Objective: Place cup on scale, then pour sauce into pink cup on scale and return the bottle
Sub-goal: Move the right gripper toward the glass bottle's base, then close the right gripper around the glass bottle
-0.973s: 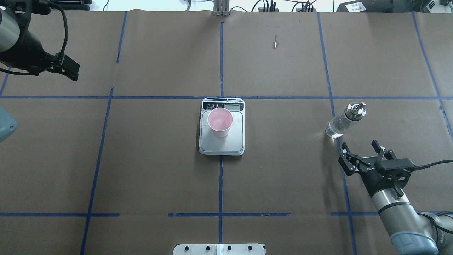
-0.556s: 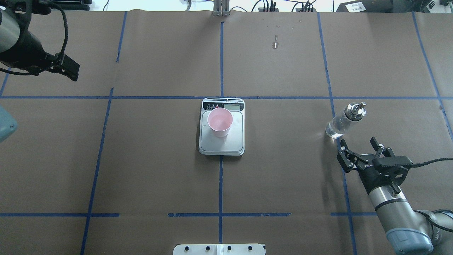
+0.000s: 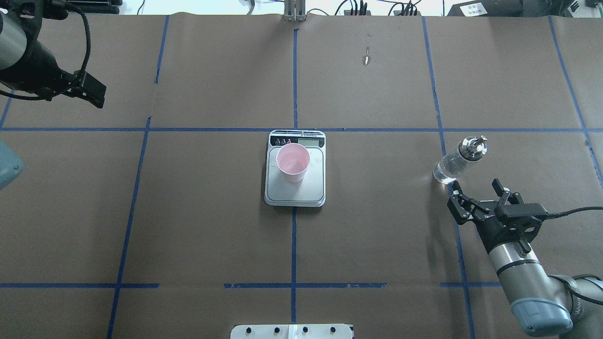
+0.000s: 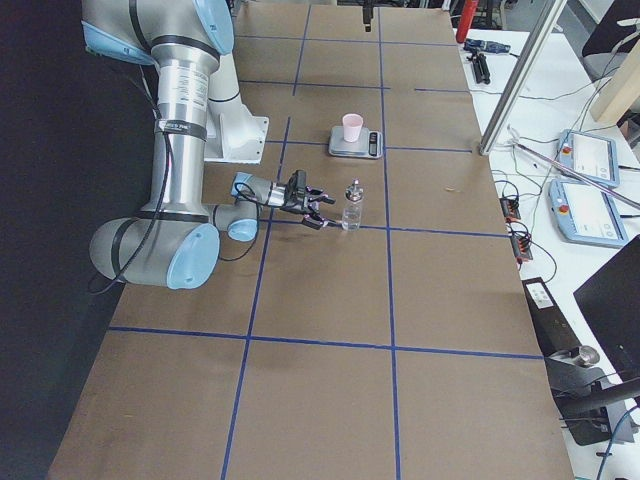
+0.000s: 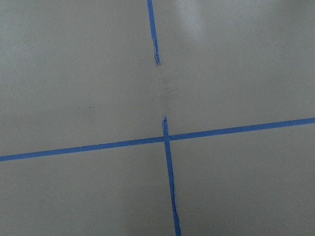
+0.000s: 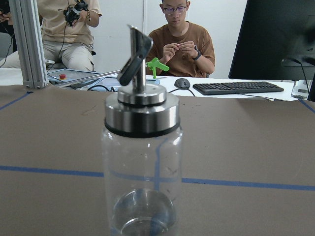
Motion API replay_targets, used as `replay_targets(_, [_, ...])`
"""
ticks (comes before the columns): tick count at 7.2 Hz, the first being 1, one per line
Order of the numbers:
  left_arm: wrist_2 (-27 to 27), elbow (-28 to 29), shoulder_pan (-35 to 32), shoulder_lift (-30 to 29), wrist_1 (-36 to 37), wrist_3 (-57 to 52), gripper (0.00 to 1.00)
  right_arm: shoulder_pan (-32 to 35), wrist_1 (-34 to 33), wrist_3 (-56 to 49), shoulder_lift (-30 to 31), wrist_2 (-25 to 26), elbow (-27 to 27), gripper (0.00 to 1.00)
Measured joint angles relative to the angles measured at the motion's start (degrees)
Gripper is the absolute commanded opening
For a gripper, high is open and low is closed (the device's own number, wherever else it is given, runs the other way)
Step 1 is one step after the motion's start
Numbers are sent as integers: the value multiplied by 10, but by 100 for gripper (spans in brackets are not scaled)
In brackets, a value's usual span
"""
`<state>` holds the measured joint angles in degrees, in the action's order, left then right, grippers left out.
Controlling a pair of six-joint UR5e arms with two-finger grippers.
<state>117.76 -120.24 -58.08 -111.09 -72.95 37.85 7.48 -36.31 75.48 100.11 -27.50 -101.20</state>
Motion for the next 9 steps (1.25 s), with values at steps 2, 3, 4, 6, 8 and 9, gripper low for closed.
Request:
replay_targets(2, [1,1,0,0,0,0,100,15,5,-17,-45,-2,31,100])
replay_targets(3, [1,1,1,0,0,0,100,23,9,-27,-62,-5,45,100])
replay_targets(4, [2,1,1,0,0,1,100,31,12,-31,-69,-11,51,100])
replay_targets(6, [2,2,1,-1,0,1,100,43,13,-42,-72,-17,54,100])
replay_targets(8, [2,2,2,-1,0,1,100,56,13,-53,-74,-26,54,100])
replay_targets(9, [3,2,2,-1,0,2,100,60,13,-55,-74,-29,55,100])
